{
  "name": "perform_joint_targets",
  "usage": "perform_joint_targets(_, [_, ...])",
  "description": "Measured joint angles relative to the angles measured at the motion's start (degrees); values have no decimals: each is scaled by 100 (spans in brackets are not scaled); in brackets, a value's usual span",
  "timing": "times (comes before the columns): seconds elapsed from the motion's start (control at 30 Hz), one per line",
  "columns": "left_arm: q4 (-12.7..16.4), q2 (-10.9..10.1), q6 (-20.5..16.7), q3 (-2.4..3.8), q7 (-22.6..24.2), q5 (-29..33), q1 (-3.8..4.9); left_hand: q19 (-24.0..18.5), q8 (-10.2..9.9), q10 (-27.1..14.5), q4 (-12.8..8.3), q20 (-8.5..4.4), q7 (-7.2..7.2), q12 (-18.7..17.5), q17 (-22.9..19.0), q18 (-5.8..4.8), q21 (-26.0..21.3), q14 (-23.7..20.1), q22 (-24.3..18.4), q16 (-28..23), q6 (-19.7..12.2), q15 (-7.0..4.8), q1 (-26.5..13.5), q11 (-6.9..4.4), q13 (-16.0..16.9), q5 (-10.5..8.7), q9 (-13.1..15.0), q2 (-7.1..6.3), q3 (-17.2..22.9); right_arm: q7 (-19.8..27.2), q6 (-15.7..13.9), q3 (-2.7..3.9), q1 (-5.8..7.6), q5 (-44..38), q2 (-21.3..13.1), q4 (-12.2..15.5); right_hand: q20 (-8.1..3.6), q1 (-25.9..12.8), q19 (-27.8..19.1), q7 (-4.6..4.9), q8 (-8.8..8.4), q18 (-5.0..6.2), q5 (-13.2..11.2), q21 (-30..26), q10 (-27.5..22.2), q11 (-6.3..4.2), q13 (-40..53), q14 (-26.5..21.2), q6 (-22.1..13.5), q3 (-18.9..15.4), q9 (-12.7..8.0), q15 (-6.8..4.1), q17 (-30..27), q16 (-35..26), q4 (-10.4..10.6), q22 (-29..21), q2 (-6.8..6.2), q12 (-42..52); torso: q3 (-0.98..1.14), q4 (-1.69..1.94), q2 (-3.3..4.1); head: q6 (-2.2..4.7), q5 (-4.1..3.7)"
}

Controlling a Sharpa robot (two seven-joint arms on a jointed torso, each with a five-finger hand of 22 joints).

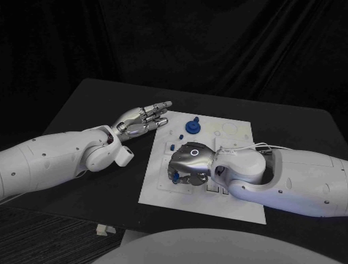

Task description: Assemble the parts on the task board

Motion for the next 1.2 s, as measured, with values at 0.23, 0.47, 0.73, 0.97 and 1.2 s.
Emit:
perform_joint_targets(0.23, [-1, 5, 4, -1, -6, 0, 0, 0, 0, 0, 0, 0, 0, 0, 0, 0, 0, 0, 0, 0, 0, 0, 0, 0, 0, 0, 0, 0, 0, -25, 22, 6, -14, 41, -4, 5, 0, -15, 0, 0, -27, 0, 0, -27, 0, 0, 6, 0, 0, 17, 0, 0, -31, -11, -16, 0, -15, -1, 1, 1, 1, 0, 4])
perform_joint_targets(0.47, [-7, 6, 9, -1, -12, 0, 0, 0, 0, 0, 0, 0, 0, 0, 0, 0, 0, 0, 0, 0, 0, 0, 0, 0, 0, 0, 0, 0, 0, -39, 63, 8, -31, 76, -15, 17, 0, -16, 0, 0, -27, 0, -1, -58, 40, -40, 2, 0, 0, 25, -1, 0, -44, -26, -25, -1, -15, -31, 0, 2, 2, 0, 5])
perform_joint_targets(0.73, [-17, 18, 23, 0, -21, 0, 0, 0, 0, 0, 1, 0, 0, 0, 0, 0, 0, 0, 1, 0, 0, 0, 0, 0, 0, 0, -1, 0, -1, -100, 154, -4, -59, 84, -32, -10, 0, -15, 0, 0, -56, 0, -4, -82, 40, -40, -2, 0, -1, 33, -1, 0, -79, -49, -33, -1, -15, -26, 2, 4, -3, 0, 0])
perform_joint_targets(0.97, [-26, 25, 36, 0, -30, 0, 0, 0, 0, 0, -16, 0, 20, 0, 0, -61, 0, 0, 1, 0, 20, 0, 0, 0, 0, 0, -1, 0, 16, -114, 158, 0, -67, 87, -31, -28, 64, -248, -65, 160, -311, 0, -29, -115, 35, -154, 9, 4, -465, -13, -120, 72, -40, -46, 66, -2, -136, -162, 2, 3, -4, 0, 5])
perform_joint_targets(1.2, [-38, 33, 45, -1, -37, 0, -1, 0, 0, 0, -32, 0, 20, 0, 0, -52, 0, 0, -12, 0, 20, 0, 0, 0, -1, 0, -1, 0, 32, -116, 103, -22, -108, 89, -58, -49, 204, -652, -312, -188, -328, 0, -320, -532, -1668, 123, -25, -127, -2509, -693, -293, 184, -211, -34, 238, -2, -320, -181, 3, 3, -5, 0, 3])
